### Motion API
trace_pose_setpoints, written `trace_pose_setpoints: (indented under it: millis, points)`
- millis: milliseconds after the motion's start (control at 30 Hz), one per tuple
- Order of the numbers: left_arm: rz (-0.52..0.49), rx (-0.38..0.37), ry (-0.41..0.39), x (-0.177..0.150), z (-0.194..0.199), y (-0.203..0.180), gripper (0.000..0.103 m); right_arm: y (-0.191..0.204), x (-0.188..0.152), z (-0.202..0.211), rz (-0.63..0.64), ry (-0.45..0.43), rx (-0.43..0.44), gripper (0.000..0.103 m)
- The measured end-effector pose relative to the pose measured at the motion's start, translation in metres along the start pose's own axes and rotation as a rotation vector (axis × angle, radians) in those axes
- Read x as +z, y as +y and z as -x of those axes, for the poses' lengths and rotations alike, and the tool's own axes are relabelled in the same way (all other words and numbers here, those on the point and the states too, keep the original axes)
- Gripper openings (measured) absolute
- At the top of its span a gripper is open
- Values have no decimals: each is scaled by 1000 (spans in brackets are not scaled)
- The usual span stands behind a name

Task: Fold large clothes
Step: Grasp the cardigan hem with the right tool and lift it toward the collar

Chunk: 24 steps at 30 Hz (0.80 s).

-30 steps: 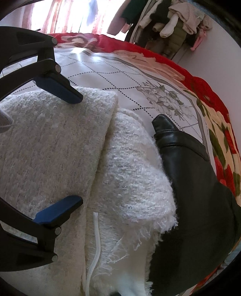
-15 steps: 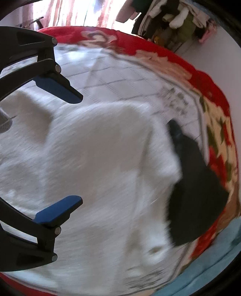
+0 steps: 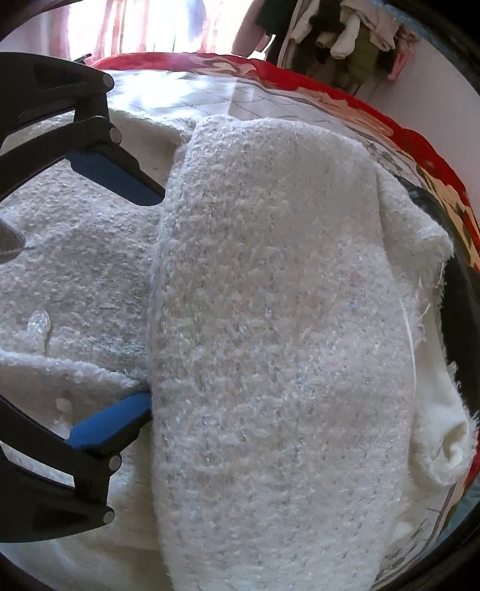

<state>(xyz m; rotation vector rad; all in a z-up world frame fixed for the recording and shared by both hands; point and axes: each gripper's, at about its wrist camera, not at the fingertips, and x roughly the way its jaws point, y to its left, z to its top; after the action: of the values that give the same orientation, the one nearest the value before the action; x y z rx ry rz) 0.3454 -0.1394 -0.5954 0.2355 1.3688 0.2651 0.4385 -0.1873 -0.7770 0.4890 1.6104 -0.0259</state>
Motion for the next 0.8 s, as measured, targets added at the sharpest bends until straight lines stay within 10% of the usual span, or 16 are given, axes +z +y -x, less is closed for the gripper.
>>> trace_pose_setpoints:
  millis: [133, 333, 433, 800]
  points:
    - [4, 31, 10, -1, 4, -2, 103, -29, -1, 9, -130, 82, 71, 40]
    - [15, 27, 18, -2, 4, -1, 103, -73, -44, 16, 28, 254, -39, 51]
    - [-16, 27, 1, -4, 2, 0, 103, -117, -71, 15, -50, 260, 46, 12]
    - [-216, 9, -32, -37, -6, 38, 103, -160, -190, 5, -386, 358, 365, 8]
